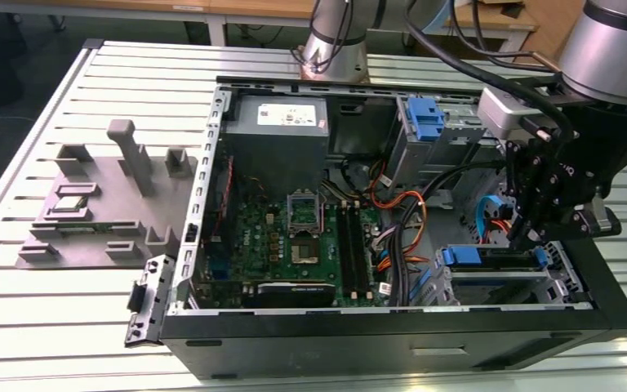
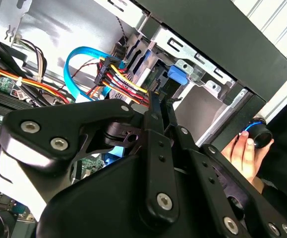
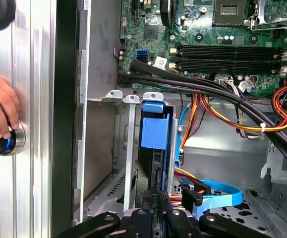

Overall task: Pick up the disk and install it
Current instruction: 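Insert the first disk wire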

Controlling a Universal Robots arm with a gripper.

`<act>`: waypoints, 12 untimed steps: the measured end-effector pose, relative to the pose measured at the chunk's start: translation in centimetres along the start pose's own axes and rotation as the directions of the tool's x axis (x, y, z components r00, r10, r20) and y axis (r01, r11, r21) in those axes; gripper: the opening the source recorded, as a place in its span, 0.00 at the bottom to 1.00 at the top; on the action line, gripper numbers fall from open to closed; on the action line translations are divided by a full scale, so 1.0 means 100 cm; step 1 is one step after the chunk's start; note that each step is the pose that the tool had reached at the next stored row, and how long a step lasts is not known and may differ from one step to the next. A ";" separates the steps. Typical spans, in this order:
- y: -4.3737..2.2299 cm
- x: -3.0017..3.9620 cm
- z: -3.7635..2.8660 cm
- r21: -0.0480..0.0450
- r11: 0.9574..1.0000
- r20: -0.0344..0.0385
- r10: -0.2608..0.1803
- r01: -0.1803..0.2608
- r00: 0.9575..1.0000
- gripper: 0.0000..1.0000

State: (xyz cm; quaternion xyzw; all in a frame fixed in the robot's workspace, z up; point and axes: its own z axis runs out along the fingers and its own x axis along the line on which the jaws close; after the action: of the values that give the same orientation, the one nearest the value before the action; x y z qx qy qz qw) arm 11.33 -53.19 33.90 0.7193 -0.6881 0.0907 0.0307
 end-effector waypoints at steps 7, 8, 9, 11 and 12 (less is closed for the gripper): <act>-0.0001 0.0000 0.0000 0.000 1.000 0.000 0.000 0.000 1.000 0.17; -0.0003 0.0000 0.0001 0.000 1.000 0.000 0.000 0.000 1.000 0.17; -0.0006 0.0000 0.0001 0.000 1.000 0.000 0.001 -0.001 1.000 0.17; -0.0009 0.0000 0.0003 -0.002 1.000 0.000 0.009 -0.009 1.000 0.17; -0.0008 -0.0001 0.0006 -0.003 1.000 0.000 0.015 -0.015 1.000 0.17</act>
State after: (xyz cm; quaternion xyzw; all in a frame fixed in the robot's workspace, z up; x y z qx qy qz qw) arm 11.42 -53.19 33.85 0.7142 -0.6934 0.0901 0.0310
